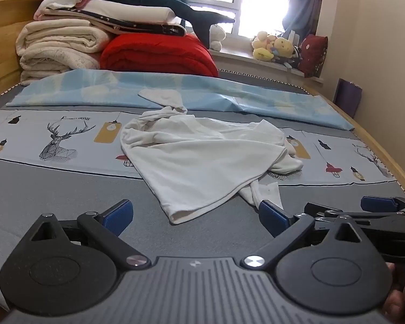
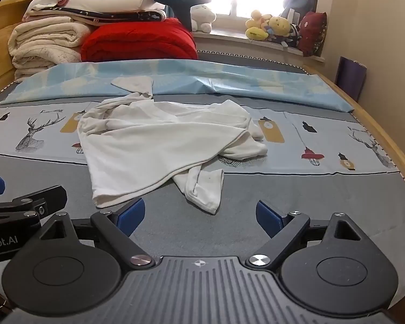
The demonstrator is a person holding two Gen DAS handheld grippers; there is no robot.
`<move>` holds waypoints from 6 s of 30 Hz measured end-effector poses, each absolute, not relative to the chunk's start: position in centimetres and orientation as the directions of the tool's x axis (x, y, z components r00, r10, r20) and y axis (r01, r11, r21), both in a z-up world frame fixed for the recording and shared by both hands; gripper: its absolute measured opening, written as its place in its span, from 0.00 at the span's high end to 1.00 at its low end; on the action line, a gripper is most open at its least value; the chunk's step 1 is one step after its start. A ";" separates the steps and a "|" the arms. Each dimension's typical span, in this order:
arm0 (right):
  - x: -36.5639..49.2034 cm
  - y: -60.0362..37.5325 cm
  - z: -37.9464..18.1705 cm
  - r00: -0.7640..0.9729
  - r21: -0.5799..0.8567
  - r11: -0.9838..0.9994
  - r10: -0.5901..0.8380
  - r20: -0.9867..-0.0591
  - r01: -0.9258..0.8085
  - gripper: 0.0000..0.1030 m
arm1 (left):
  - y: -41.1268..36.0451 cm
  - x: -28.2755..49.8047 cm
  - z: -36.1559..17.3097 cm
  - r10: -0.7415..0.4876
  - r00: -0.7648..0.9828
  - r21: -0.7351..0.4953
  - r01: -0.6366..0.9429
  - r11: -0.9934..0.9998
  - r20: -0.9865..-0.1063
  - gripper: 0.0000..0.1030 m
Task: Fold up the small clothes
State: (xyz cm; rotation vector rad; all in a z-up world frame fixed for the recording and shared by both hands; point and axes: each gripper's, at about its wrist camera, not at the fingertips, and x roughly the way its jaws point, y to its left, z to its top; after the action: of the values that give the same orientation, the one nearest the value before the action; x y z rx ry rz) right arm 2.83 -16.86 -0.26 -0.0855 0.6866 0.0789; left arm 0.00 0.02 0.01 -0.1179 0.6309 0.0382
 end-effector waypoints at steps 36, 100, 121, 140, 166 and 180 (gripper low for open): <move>3.0 -16.9 -0.6 0.774 -0.058 0.995 0.028 -0.633 -0.084 0.13 | 0.2 0.4 -0.3 0.004 0.807 -0.093 -0.073 0.993 -0.591 0.07; 9.7 -24.2 -7.5 0.624 0.129 0.991 0.117 -0.772 -0.026 0.86 | 21.6 5.7 -7.3 -0.104 0.365 -0.125 -0.034 0.992 -0.925 0.78; 17.5 -22.3 -12.4 0.509 0.127 0.992 0.116 -0.853 -0.014 0.94 | 20.2 9.6 -11.1 -0.072 0.291 -0.095 -0.065 0.993 -0.954 0.93; 5.1 -28.7 -2.8 0.616 0.202 0.961 0.277 -0.738 -0.190 0.96 | 21.7 1.9 -6.6 -0.116 0.381 -0.099 0.062 0.993 -0.917 0.98; 14.7 -29.8 -8.3 0.655 0.432 0.891 0.243 -0.715 0.141 0.58 | 18.4 11.8 -5.8 -0.059 0.581 -0.125 -0.074 0.989 -0.812 0.73; 23.3 -26.5 -11.5 0.607 0.391 0.878 0.155 -0.779 0.277 0.90 | 13.3 29.5 -10.2 0.035 0.639 0.006 -0.048 0.999 -0.769 0.46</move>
State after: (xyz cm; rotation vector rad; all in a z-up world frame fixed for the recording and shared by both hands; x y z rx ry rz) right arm 23.29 -26.53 -11.54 0.5131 0.9262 -0.0742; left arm 29.46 13.30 -10.23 -0.0154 0.8768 0.0476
